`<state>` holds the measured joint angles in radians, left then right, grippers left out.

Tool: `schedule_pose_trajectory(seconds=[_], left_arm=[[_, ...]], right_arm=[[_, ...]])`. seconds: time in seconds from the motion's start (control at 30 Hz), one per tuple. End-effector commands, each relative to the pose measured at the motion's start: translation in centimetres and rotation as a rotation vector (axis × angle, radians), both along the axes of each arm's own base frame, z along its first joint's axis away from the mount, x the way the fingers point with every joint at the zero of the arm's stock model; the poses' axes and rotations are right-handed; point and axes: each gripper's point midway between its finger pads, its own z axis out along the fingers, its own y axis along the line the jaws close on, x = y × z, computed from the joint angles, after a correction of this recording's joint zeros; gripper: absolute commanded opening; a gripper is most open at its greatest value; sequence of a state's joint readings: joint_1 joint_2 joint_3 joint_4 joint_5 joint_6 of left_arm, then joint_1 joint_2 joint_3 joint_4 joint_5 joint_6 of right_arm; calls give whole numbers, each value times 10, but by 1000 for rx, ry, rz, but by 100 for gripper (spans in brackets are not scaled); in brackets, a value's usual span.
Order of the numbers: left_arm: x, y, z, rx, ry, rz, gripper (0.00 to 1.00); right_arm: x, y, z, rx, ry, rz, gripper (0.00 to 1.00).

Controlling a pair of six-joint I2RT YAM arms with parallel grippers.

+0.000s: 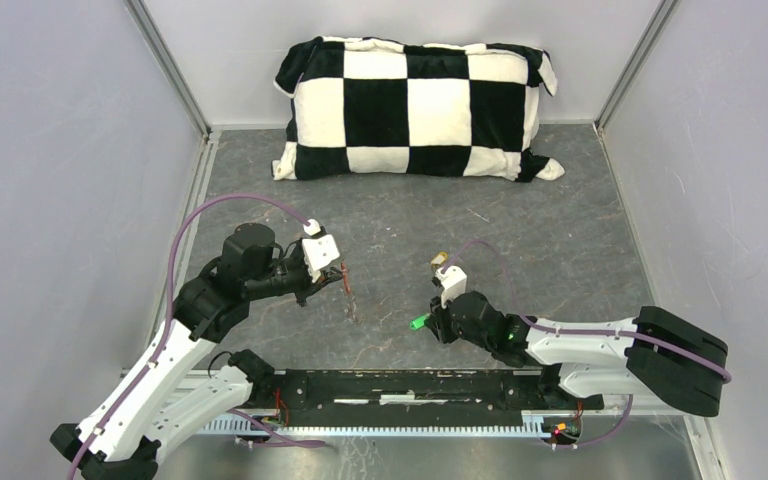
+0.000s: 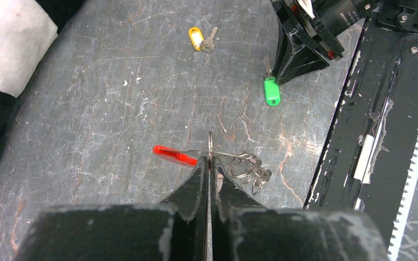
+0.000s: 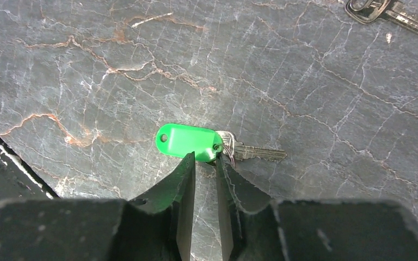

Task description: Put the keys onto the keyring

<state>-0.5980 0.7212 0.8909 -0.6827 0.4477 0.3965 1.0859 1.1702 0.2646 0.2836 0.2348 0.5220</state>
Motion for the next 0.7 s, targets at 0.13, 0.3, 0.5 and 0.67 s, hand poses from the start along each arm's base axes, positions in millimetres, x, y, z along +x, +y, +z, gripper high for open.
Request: schedule_pose_trajectory(seconds=[0.13,0.3,0.5,0.67], left_arm=[[-1,-4,24,-56,-33,-4,2],[-1,-4,25,-58,-32,-5,2],[-1,-5,24,-58,-28,-6,2],[-2,-5,21,-57,-19,-6,2]], right_arm=[[0,4,-1,42,10,5,16],[1,5,9,83,-14,5,0],[2,7,31,146,-70,28,0],[6,-3,31,117,-81,-7,2]])
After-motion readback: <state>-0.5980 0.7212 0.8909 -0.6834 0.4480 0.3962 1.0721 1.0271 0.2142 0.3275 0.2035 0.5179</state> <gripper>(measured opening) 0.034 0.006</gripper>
